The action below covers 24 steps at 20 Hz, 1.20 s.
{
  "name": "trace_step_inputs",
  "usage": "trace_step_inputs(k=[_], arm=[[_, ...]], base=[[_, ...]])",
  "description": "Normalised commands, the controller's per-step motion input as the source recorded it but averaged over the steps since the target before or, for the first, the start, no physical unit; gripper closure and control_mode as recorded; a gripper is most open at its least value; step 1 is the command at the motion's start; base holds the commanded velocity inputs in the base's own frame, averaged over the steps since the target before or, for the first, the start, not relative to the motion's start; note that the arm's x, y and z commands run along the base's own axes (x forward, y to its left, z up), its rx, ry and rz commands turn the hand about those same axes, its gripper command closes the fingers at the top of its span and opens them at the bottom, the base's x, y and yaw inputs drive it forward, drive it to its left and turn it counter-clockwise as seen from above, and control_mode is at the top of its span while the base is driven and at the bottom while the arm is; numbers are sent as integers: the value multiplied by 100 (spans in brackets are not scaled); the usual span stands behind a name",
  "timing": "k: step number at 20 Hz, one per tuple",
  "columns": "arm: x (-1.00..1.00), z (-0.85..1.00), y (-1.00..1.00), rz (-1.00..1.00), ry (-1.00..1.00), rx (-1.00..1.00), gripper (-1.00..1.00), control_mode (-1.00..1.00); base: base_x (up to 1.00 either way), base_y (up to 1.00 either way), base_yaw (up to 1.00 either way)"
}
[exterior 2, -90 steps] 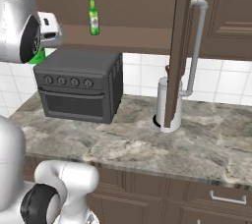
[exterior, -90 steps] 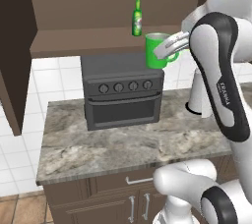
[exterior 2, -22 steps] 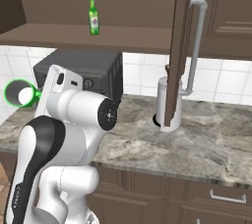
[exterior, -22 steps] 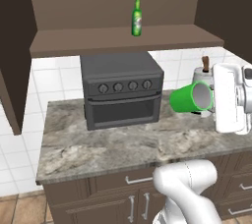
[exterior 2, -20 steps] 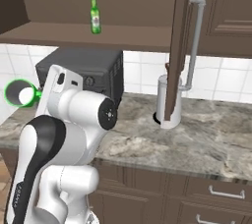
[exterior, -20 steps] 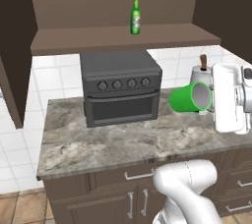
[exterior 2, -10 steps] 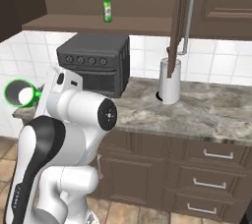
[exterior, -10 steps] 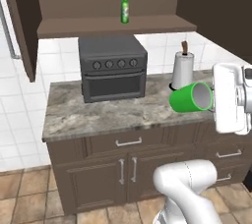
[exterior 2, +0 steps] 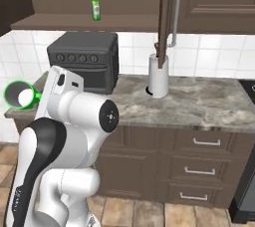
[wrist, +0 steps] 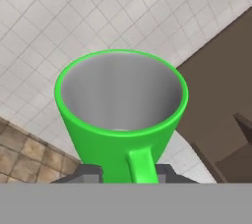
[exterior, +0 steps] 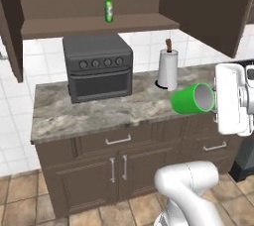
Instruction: Open the cabinet directly in front. Then move the beer and the mug to the dining counter with the candle on it.
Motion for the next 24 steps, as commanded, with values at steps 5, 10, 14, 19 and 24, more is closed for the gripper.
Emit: trace_step_inputs(k=[5,10,14,19,24], arm=[[0,0,0,0,0,0,100,100],[0,0,0,0,0,0,100,100],[0,0,0,0,0,0,100,100],[0,0,0,0,0,0,100,100],[0,0,0,0,0,0,100,100]], base=[[0,-9,-38],[0,-3,-49],[0,-6,-56],[-1,-7,-58],[0,-1,-57]])
